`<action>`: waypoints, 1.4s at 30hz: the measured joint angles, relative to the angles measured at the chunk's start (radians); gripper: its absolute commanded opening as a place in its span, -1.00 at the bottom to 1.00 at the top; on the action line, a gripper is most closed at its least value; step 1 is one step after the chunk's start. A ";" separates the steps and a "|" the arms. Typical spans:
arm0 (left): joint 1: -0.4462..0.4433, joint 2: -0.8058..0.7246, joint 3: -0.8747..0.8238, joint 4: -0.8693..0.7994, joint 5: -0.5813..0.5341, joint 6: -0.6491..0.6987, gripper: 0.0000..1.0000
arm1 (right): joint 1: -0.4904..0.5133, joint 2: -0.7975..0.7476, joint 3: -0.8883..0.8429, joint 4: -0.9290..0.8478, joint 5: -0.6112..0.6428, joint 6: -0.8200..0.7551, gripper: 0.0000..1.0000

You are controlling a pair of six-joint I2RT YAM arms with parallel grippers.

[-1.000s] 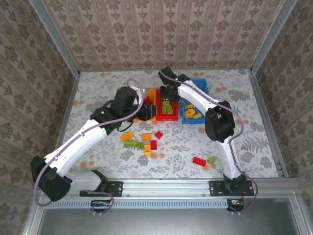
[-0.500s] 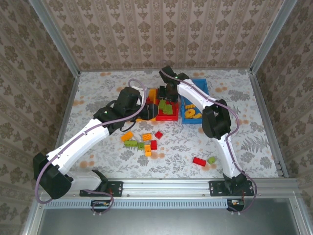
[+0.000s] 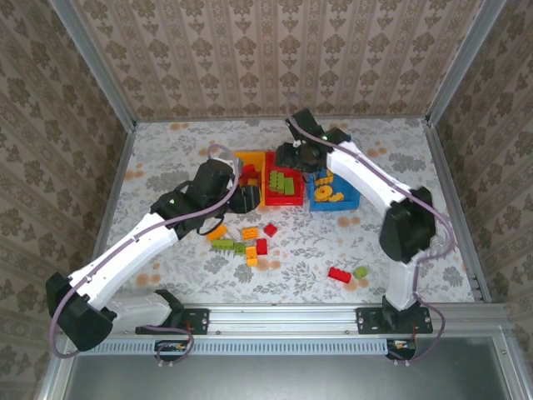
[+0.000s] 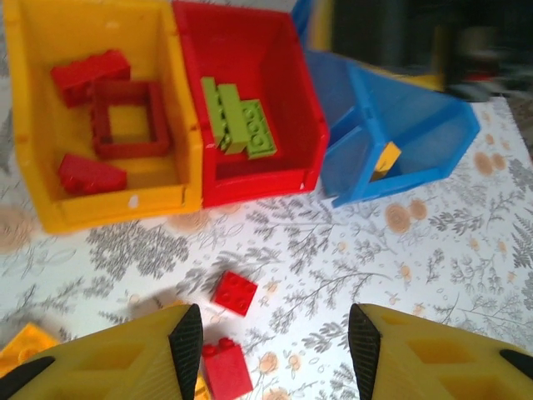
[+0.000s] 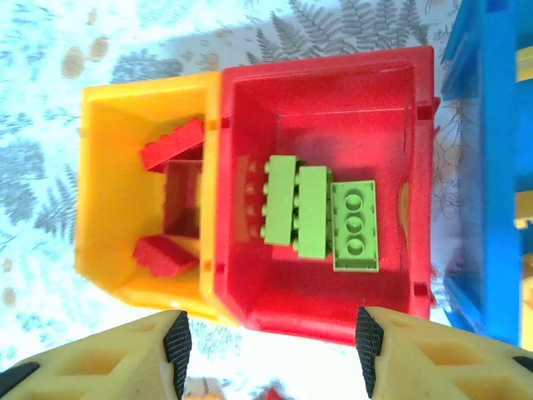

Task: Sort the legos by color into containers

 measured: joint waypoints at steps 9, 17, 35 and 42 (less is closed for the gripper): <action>0.013 -0.088 -0.108 -0.109 -0.018 -0.091 0.04 | 0.101 -0.409 -0.420 0.107 0.023 -0.081 0.22; -0.013 -0.078 -0.150 -0.111 0.023 -0.129 0.04 | 0.185 -0.619 -0.606 0.056 0.061 -0.096 0.21; -0.472 0.742 0.466 0.008 0.137 0.230 0.14 | -0.323 -0.818 -0.328 -0.450 0.181 0.111 0.30; -0.512 0.837 0.514 0.001 0.137 0.269 0.16 | -0.364 -0.854 -0.204 -0.499 0.168 0.110 0.31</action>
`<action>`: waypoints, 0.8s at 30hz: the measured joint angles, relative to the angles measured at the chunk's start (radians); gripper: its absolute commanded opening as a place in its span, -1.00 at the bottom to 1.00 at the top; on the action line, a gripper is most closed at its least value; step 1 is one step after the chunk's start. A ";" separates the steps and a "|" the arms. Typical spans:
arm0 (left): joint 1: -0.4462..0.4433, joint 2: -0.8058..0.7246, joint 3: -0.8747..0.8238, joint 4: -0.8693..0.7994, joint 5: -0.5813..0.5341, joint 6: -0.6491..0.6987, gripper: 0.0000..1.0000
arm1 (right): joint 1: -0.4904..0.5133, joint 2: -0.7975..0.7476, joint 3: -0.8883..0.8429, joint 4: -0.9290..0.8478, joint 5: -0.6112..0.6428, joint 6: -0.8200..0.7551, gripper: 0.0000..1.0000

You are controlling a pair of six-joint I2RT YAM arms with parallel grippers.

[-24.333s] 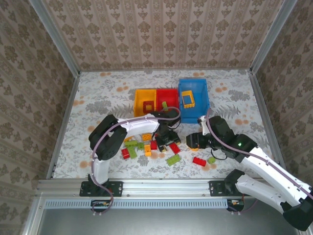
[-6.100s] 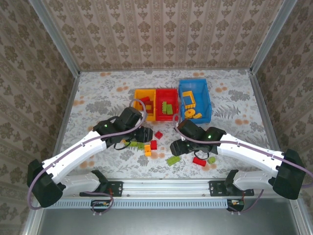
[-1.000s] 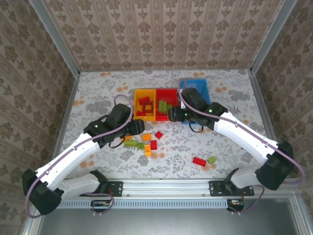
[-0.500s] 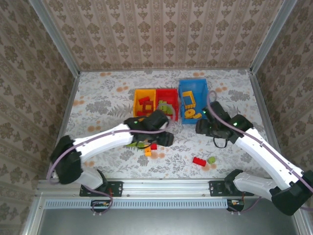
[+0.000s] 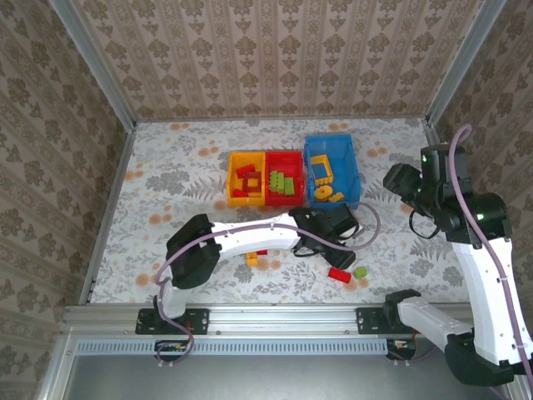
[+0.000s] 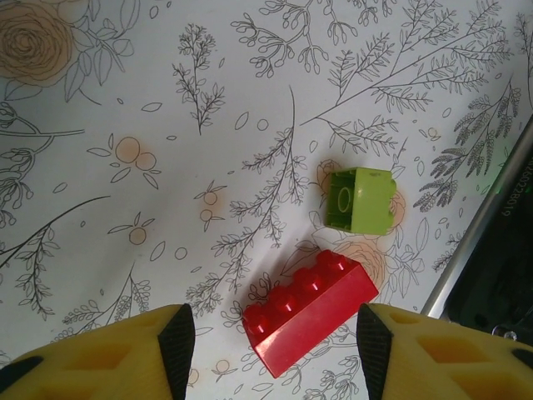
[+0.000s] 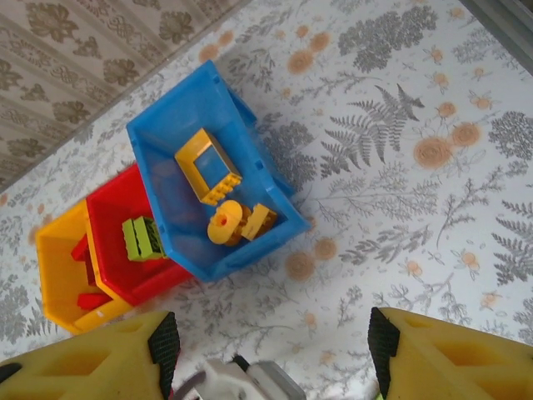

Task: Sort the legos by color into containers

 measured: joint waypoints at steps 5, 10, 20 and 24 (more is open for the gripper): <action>-0.010 -0.002 0.000 -0.022 0.026 0.081 0.29 | 0.000 -0.031 -0.077 -0.020 -0.041 0.001 0.35; -0.044 -0.002 -0.011 -0.059 0.056 0.229 0.41 | -0.001 -0.039 -0.100 -0.029 -0.075 0.005 0.42; -0.052 0.034 -0.031 -0.034 0.045 0.499 0.53 | -0.001 -0.093 -0.118 -0.047 -0.125 0.024 0.43; -0.053 0.057 -0.043 -0.005 0.045 0.565 0.56 | -0.001 -0.091 -0.118 -0.053 -0.131 0.024 0.43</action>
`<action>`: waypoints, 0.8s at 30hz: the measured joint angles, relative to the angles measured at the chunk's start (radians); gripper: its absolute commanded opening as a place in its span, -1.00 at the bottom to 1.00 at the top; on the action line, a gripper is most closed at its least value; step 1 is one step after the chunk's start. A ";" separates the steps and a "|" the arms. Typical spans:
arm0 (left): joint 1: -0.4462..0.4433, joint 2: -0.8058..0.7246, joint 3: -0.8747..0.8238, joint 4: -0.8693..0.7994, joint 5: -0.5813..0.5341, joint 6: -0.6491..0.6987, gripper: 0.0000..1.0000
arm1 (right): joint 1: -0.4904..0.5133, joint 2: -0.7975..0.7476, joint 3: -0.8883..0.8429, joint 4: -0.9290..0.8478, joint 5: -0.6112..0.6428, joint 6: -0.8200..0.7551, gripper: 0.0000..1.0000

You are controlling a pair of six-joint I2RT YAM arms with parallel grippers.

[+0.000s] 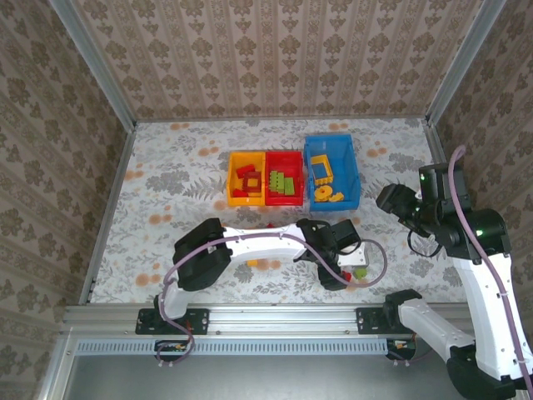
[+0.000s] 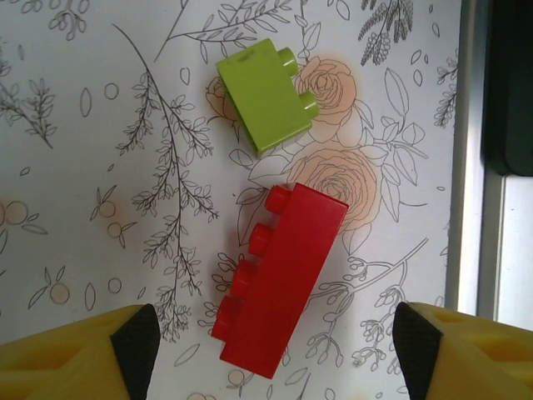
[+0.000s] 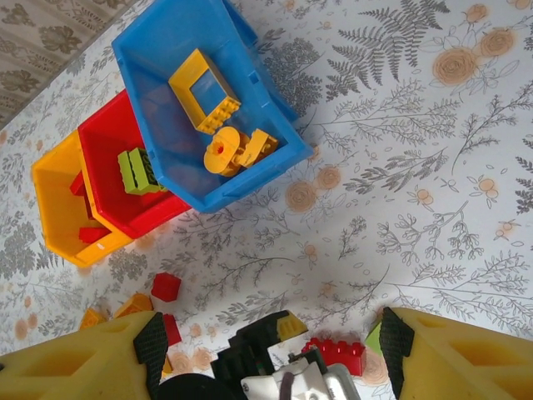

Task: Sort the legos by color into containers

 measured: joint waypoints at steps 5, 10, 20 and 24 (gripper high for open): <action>-0.003 0.046 0.003 0.026 -0.002 0.055 0.53 | 0.000 0.011 0.000 -0.001 -0.008 0.000 0.43; -0.005 0.102 0.016 0.031 -0.013 0.085 0.29 | 0.000 0.019 -0.001 0.000 -0.019 0.000 0.43; -0.007 0.106 0.026 0.056 -0.017 0.081 -0.37 | 0.000 0.032 -0.032 0.012 -0.032 0.000 0.39; -0.007 0.087 -0.005 0.089 -0.043 0.043 -0.43 | 0.000 0.041 -0.035 0.031 -0.042 -0.002 0.35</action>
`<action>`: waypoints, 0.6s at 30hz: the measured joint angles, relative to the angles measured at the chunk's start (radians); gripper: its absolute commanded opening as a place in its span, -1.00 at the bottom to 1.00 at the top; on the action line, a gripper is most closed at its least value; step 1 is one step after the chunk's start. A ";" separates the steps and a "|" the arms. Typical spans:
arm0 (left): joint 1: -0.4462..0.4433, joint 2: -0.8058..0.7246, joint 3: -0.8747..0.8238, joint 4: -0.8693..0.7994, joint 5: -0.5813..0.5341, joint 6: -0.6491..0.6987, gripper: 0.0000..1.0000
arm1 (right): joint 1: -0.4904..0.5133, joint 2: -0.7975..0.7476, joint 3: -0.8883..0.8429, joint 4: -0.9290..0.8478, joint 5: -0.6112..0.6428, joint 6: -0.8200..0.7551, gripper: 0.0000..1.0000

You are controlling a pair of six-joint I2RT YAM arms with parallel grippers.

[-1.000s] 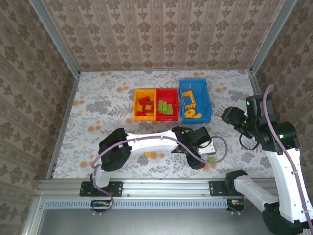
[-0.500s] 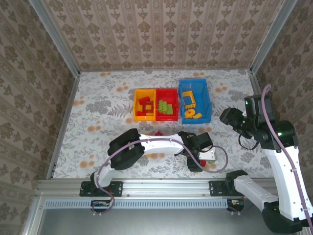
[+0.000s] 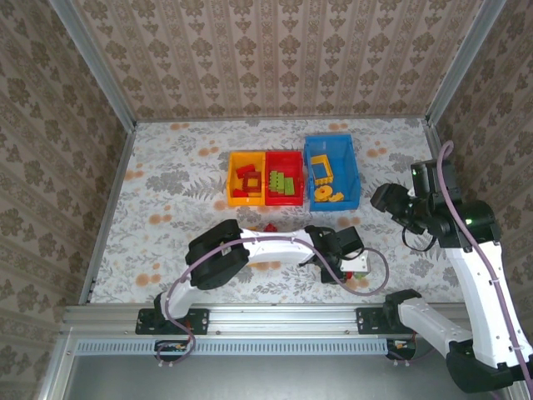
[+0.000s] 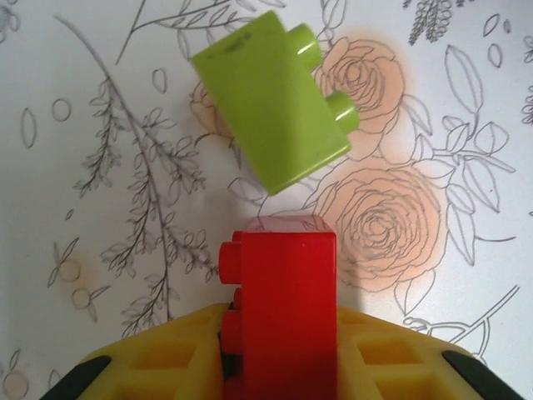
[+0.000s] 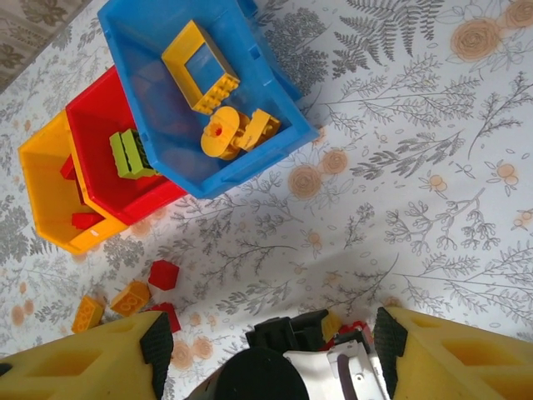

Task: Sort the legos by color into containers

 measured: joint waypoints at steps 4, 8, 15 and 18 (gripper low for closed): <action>0.014 -0.098 -0.097 0.020 -0.046 -0.083 -0.46 | 0.000 0.009 0.000 0.007 -0.003 -0.014 0.29; 0.077 -0.276 -0.211 0.030 -0.106 -0.201 -0.46 | 0.004 0.033 0.000 0.032 -0.005 -0.051 0.24; 0.307 -0.532 -0.311 -0.024 -0.224 -0.416 -0.48 | 0.190 0.132 0.000 0.150 0.000 -0.118 0.23; 0.407 -0.575 -0.312 -0.074 -0.263 -0.493 -0.47 | 0.304 0.204 0.000 0.226 0.000 -0.139 0.23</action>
